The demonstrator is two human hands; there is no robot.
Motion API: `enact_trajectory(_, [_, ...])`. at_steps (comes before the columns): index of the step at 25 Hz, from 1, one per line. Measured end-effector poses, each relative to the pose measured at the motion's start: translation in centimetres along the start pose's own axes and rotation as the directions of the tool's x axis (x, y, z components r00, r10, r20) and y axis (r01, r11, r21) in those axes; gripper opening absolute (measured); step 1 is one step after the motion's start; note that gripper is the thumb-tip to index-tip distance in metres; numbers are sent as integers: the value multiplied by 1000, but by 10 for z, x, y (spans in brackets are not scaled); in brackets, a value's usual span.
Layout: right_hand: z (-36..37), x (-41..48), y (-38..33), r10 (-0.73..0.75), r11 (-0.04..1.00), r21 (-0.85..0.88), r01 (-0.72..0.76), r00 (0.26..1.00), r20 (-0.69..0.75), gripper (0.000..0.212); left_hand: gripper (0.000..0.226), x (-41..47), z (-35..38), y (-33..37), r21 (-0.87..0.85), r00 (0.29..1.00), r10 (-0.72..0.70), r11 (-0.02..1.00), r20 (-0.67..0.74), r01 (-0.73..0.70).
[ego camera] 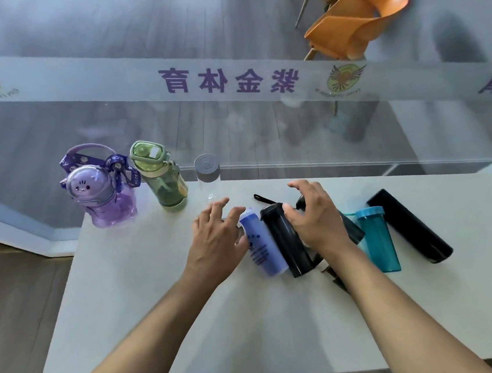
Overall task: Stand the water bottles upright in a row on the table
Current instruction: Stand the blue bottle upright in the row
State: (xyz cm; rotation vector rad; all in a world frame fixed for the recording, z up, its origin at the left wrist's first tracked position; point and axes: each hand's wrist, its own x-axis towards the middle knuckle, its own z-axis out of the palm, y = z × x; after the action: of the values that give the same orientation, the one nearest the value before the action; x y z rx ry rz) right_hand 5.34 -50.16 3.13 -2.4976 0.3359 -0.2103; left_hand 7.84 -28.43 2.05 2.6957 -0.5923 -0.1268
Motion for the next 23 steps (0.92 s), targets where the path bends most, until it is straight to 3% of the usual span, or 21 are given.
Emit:
enact_trajectory(4, [6,28,11,-65,998,34,61,988,140,44,56,-3,17,10,-3,977,-209,978,32,209])
enact_trajectory(9, [36,57,25,-135,991,66,119,926,353,43,66,-11,34,18,-106,937,-350,931,16,350])
enact_trajectory(14, [85,76,18,-34,953,-218,210,789,614,56,72,-11,42,25,-140,911,-412,904,-28,404])
enact_trajectory(19, [123,83,6,57,856,-416,308,742,668,72,72,-11,45,16,-108,902,-424,903,-79,415])
enact_trajectory(23, [143,81,8,99,876,-404,262,723,683,74,71,-9,41,7,-124,891,-445,893,-87,434])
